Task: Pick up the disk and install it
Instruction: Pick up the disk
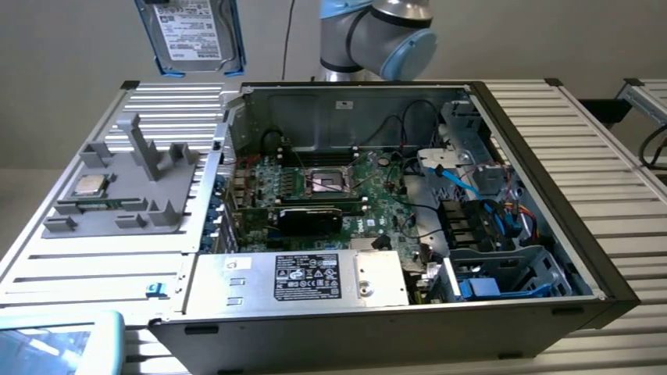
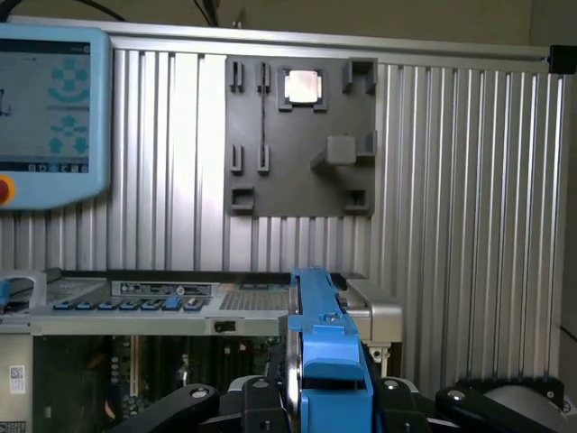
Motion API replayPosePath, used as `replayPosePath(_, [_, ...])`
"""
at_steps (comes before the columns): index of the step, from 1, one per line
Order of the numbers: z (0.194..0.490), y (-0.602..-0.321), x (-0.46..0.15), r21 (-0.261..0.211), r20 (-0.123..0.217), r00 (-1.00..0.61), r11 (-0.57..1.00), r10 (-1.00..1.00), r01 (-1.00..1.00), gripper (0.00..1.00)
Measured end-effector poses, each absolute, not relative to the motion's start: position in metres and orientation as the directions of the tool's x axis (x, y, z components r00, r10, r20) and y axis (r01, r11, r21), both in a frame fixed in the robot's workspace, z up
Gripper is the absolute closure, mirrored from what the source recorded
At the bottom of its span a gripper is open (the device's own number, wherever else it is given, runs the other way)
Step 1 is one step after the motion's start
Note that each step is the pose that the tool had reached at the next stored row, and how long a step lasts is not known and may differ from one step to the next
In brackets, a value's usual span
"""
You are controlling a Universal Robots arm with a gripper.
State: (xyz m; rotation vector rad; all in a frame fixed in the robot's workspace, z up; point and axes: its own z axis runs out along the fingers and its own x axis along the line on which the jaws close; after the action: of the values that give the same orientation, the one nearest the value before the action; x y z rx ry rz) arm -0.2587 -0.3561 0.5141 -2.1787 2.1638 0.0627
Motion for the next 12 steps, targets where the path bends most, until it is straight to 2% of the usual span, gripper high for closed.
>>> replayPosePath(12, [0.514, -0.379, -0.236, -0.018, -0.086, 0.007, -0.006, -0.996, -1.000, 0.63])
